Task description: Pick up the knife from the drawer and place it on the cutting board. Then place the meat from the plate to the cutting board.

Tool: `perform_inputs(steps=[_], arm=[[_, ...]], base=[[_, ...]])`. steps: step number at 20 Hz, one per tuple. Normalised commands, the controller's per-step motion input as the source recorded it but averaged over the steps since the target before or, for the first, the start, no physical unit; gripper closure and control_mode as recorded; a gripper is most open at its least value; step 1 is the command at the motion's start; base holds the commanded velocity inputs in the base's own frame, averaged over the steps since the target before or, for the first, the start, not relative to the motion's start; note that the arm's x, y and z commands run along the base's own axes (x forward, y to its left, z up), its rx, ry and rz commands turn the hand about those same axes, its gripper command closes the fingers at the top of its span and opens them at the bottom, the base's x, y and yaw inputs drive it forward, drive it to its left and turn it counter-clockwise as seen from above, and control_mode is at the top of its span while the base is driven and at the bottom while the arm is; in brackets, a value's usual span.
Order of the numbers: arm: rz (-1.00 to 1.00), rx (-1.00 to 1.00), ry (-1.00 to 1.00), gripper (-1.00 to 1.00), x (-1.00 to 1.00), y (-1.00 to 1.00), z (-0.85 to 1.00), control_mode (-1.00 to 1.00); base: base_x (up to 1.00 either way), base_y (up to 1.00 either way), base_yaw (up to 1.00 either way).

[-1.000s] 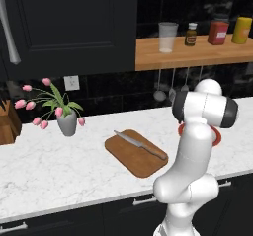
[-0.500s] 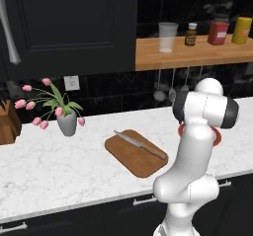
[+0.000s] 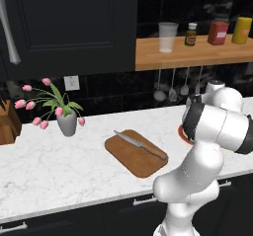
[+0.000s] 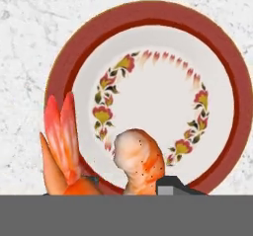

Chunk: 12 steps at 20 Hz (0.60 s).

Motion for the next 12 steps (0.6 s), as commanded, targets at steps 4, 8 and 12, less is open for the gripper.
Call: perform_inputs(steps=[4, 8, 12], arm=[[0.01, 0.03, -0.03, 1.0, -0.54, 0.87, 0.62, -1.0], [0.05, 0.01, 0.0, 1.0, -0.41, 1.0, 0.45, -1.0], [0.07, 0.0, 0.0, 1.0, -0.41, 1.0, 0.33, -1.0]], base=[[0.0, 0.0, 0.0], [0.0, 0.0, 0.0], [0.0, 0.0, 0.0]])
